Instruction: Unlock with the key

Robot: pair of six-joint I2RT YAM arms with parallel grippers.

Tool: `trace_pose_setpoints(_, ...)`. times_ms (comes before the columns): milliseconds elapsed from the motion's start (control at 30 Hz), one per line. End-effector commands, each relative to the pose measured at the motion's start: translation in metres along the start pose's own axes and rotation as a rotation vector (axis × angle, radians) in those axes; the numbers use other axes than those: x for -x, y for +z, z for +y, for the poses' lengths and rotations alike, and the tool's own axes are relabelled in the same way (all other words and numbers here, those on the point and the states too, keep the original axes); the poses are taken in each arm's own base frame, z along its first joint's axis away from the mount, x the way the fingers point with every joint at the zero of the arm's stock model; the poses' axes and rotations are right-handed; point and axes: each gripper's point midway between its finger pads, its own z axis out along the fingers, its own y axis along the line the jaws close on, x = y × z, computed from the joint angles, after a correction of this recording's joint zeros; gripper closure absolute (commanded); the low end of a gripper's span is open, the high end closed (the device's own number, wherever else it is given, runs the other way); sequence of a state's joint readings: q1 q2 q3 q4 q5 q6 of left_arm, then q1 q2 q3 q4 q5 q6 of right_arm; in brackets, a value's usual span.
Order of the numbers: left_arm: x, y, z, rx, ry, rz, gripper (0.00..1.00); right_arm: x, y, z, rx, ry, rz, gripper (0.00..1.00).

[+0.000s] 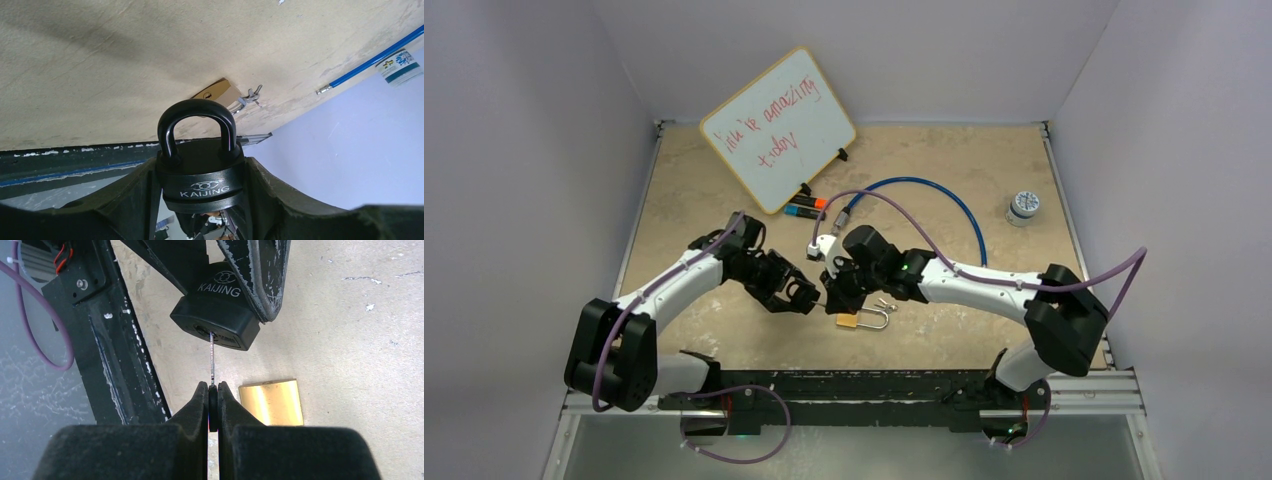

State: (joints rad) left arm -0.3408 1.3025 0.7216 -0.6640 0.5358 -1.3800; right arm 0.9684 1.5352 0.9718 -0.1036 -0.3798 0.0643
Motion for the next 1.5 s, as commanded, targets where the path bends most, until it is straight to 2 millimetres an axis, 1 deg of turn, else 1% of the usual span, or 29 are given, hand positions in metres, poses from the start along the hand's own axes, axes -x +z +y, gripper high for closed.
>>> trace_pose_setpoints(0, -0.014, -0.011, -0.01, -0.045, -0.03, 0.054, 0.93, 0.02, -0.007, -0.011, -0.08, 0.035, -0.084, 1.0)
trace_pose_setpoints(167, -0.014, -0.012, -0.009, -0.043, -0.032, 0.048, 0.93, 0.015, -0.007, -0.018, -0.112, 0.058, -0.073, 1.0)
trace_pose_setpoints(400, -0.014, -0.013, -0.009, -0.043, -0.032, 0.046, 0.93, 0.014, -0.008, -0.007, -0.053, 0.049, -0.082, 1.0)
trace_pose_setpoints(700, -0.014, -0.014, -0.007, -0.043, -0.032, 0.041, 0.93, 0.016, -0.007, -0.004, -0.032, 0.045, -0.082, 1.0)
trace_pose_setpoints(933, -0.014, -0.014, -0.003, -0.024, -0.029, 0.034, 0.93, 0.013, -0.007, 0.006, 0.031, 0.028, -0.083, 1.0)
trace_pose_setpoints(1233, -0.01, -0.015, 0.0, 0.028, -0.034, 0.015, 0.93, 0.004, -0.006, 0.021, 0.132, -0.013, -0.056, 1.0)
trace_pose_setpoints(1467, -0.009, -0.017, 0.0, 0.108, -0.027, 0.028, 0.93, -0.009, -0.014, 0.033, 0.199, -0.051, -0.046, 1.0)
